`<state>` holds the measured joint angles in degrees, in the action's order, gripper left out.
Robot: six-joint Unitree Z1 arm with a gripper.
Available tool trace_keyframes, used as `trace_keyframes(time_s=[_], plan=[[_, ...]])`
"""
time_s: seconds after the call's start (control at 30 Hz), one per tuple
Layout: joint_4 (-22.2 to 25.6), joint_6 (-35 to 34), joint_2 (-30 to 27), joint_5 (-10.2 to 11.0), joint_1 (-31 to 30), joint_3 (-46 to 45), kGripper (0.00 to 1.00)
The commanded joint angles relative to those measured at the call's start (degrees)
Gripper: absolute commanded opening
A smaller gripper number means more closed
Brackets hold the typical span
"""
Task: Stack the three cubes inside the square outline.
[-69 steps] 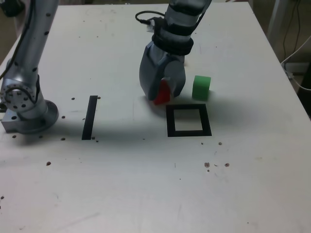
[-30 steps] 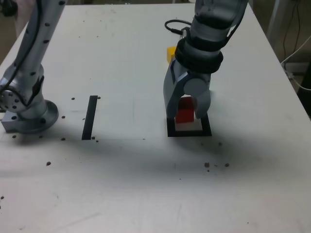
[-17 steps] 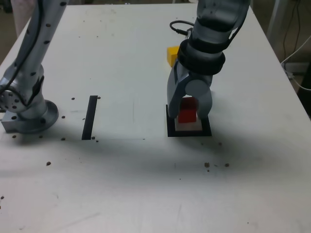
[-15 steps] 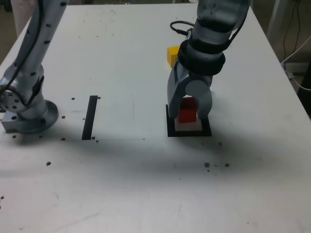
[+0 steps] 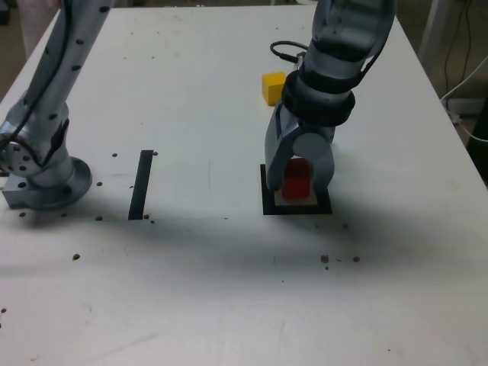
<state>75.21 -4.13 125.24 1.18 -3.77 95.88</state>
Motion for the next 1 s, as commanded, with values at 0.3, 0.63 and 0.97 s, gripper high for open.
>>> trace_keyframes(time_s=[0.3, 0.63, 0.97], plan=[[-0.88, 0.79, 0.27, -0.04, 0.16, -1.00, 0.99], [-0.61, 0.76, -1.50, 0.82, 0.40, -1.95, 0.99], [1.61, 0.58, -6.42, 4.12, 2.12, -2.24, 0.99]])
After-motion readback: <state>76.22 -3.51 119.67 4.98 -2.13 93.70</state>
